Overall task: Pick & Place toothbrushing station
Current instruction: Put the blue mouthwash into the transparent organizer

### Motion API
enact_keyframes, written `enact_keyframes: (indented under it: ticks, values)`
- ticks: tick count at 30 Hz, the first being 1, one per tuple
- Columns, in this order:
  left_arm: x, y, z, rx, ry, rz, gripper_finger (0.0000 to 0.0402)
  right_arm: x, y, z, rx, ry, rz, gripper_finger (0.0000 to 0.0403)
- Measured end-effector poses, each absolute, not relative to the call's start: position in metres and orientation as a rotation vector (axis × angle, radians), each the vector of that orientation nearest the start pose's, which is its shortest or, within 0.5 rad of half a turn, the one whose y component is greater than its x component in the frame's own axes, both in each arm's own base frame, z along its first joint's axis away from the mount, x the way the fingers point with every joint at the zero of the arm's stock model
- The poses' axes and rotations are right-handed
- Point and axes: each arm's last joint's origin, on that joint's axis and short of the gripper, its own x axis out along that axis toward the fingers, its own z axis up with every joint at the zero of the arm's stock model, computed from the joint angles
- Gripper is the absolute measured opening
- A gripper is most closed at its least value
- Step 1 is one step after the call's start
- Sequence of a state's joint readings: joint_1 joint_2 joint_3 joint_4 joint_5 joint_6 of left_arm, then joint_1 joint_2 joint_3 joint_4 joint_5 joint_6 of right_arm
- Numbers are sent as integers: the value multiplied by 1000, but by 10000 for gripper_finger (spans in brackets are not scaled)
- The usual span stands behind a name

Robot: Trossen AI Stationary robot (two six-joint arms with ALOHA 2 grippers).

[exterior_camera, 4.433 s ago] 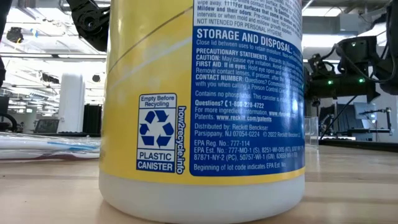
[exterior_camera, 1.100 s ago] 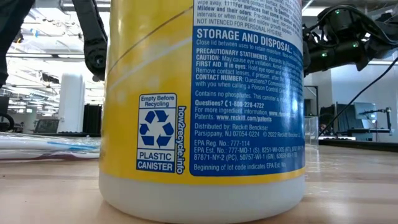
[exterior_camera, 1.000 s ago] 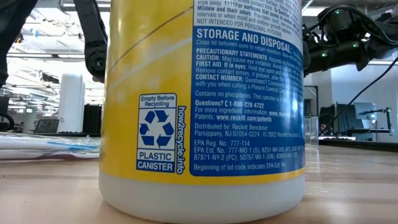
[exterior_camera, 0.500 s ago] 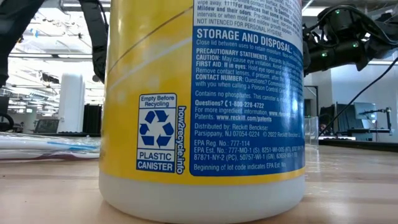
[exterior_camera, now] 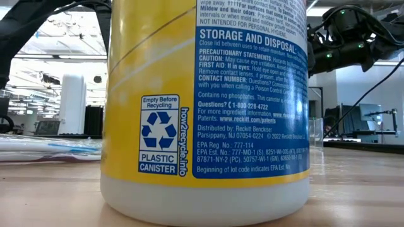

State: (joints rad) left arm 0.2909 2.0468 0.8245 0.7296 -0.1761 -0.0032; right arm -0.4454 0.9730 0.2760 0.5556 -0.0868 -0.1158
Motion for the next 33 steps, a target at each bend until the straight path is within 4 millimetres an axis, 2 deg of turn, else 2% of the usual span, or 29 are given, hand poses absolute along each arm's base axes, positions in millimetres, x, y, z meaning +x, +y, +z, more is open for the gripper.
enact_keyframes:
  ticks: [13,25,33]
  values:
    - [348,111,82,-36,503,450,142,176,-81,197,-76,159,-349,119]
    - [349,109,82,-47,501,410,89,176,-81,197,-76,160,-350,119]
    - [349,109,82,-54,500,395,83,176,-81,196,-74,164,-349,119]
